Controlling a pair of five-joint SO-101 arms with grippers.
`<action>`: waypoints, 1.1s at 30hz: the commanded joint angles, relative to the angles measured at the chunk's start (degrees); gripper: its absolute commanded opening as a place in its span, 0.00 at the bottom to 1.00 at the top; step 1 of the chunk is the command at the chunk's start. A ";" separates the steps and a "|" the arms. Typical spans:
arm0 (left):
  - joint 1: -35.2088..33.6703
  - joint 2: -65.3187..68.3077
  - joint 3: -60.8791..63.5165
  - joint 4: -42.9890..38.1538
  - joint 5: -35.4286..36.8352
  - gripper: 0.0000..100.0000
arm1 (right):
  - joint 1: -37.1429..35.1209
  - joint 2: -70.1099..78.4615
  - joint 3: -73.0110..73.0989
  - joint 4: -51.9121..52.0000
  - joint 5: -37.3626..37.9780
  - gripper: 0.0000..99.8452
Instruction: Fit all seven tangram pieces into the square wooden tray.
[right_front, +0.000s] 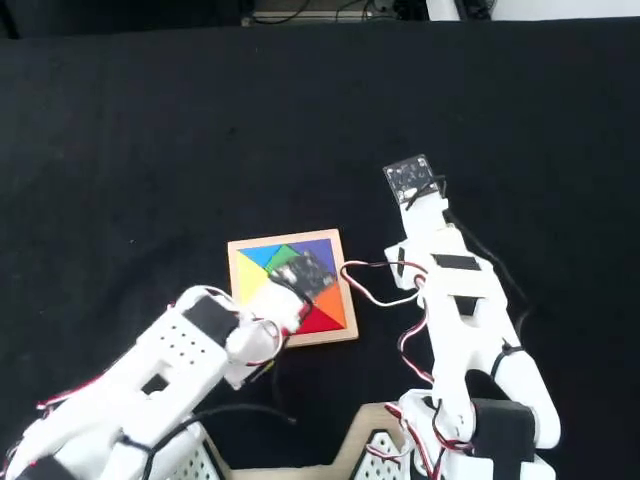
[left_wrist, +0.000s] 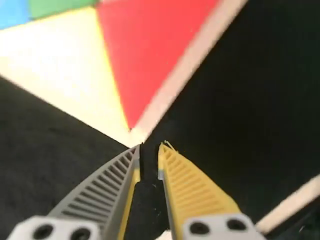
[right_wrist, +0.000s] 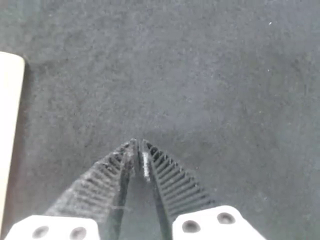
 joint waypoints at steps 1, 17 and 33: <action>2.86 2.81 -1.98 0.44 -5.36 0.08 | -0.88 0.31 -1.89 -1.05 0.62 0.01; 5.32 3.69 3.30 -7.12 -9.41 0.05 | 2.90 -0.13 -2.33 -1.23 -0.18 0.01; 0.48 30.86 -13.58 -2.73 -12.04 0.05 | 6.24 -0.13 -3.30 -2.11 -6.68 0.01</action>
